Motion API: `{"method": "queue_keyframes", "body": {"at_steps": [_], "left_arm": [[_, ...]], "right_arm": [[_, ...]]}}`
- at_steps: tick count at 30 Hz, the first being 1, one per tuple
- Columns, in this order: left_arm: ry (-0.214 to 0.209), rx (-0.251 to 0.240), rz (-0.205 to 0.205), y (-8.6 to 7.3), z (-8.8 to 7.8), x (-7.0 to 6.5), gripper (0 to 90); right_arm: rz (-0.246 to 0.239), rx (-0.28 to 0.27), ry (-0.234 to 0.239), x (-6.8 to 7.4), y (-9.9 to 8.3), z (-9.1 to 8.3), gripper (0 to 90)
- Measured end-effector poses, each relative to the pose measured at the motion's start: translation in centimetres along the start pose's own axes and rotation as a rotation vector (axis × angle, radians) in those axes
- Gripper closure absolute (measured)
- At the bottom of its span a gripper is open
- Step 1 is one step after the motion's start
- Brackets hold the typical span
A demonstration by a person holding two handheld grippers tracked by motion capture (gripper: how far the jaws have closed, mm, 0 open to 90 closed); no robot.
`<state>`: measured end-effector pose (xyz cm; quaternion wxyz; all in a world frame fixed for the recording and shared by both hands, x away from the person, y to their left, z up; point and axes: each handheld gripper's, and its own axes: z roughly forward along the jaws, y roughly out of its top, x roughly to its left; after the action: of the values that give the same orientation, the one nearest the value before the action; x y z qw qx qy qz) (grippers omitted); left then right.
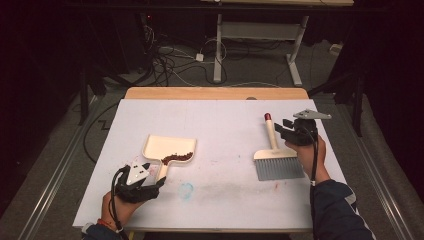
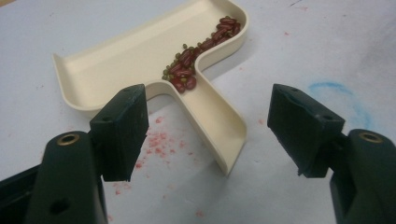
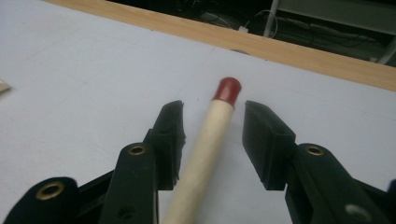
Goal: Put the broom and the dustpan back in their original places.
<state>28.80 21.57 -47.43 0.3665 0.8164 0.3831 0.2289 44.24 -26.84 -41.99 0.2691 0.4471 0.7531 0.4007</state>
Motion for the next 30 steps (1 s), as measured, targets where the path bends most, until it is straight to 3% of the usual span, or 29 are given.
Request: {"method": "queue_keyframes", "body": {"at_steps": [6,13,16,25,30], "left_arm": [[-0.014,0.005,0.012,0.0,0.2,-0.4,25.2],[-0.020,-0.002,0.016,0.1,0.5,-0.9,21.8],[-0.023,0.006,0.026,0.2,0.6,-1.0,21.6],[-0.029,0.011,0.034,0.2,0.7,-1.2,21.5],[-0.021,0.032,0.045,0.2,1.0,-1.4,21.6]], "right_arm": [[0.008,-0.022,0.013,-0.2,-0.1,-0.2,57.6],[-0.028,-0.084,0.035,0.4,0.2,-0.5,51.6],[-0.042,-0.105,0.039,0.7,0.3,-0.8,46.4],[-0.018,-0.173,0.027,0.7,0.6,-1.7,28.2],[-0.042,-0.192,0.026,1.1,0.8,-2.1,21.0]]}}
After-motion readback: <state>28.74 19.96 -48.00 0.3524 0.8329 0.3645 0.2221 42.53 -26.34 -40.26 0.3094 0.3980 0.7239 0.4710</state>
